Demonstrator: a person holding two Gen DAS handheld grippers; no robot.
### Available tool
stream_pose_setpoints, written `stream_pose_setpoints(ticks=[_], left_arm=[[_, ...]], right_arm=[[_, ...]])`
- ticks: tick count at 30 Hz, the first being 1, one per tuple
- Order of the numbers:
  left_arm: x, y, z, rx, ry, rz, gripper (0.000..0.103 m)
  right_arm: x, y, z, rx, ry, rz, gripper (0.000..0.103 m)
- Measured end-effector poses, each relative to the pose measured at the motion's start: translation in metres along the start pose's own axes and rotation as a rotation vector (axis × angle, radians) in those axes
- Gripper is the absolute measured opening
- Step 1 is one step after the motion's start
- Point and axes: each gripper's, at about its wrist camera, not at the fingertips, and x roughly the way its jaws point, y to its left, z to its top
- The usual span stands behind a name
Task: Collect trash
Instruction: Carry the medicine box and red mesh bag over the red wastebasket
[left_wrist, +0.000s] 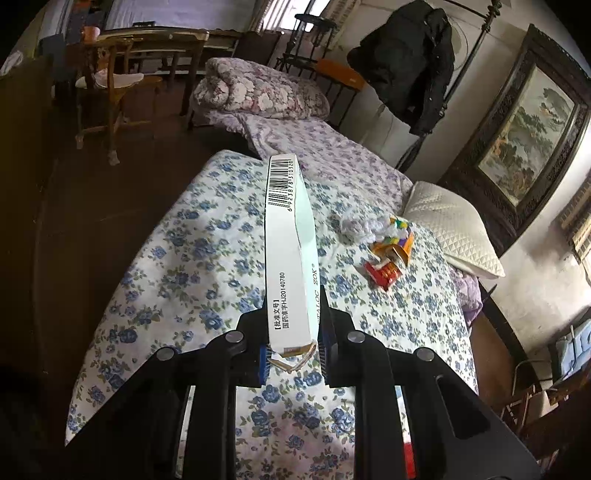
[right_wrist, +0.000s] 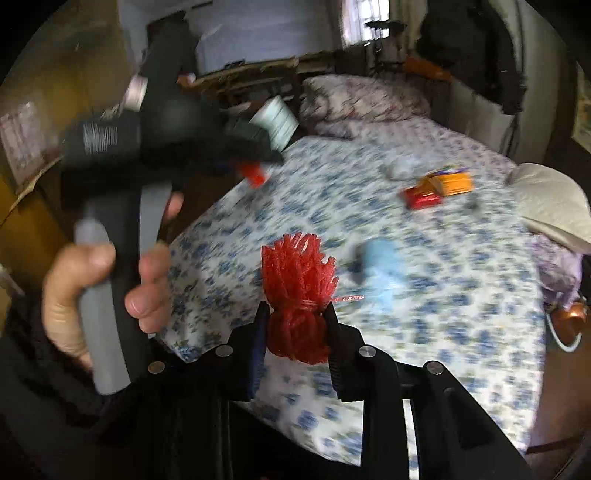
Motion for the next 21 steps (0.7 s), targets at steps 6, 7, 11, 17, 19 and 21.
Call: stream_pose_setpoints(ticks=[6, 7, 11, 17, 19, 21], left_arm=[[0.002, -0.04, -0.024, 0.156, 0.029, -0.001, 0.022], [0.001, -0.047, -0.029, 0.176, 0.032, -0.005, 0.022], [-0.009, -0.092, -0.047, 0.271, 0.034, -0.057, 0.022], [-0.017, -0.167, -0.083, 0.367, 0.119, -0.218, 0.022], [-0.013, -0.196, -0.099, 0.412, 0.16, -0.261, 0.022], [-0.009, -0.224, -0.116, 0.453, 0.207, -0.299, 0.022]], right_arm=[[-0.043, -0.078, -0.031, 0.148, -0.037, -0.137, 0.029], [-0.046, -0.088, -0.036, 0.166, -0.035, -0.15, 0.029], [-0.065, -0.138, -0.066, 0.264, -0.02, -0.223, 0.029], [-0.089, -0.197, -0.106, 0.384, -0.046, -0.286, 0.029], [-0.096, -0.217, -0.121, 0.432, -0.054, -0.3, 0.029], [-0.099, -0.232, -0.133, 0.465, -0.057, -0.307, 0.029]])
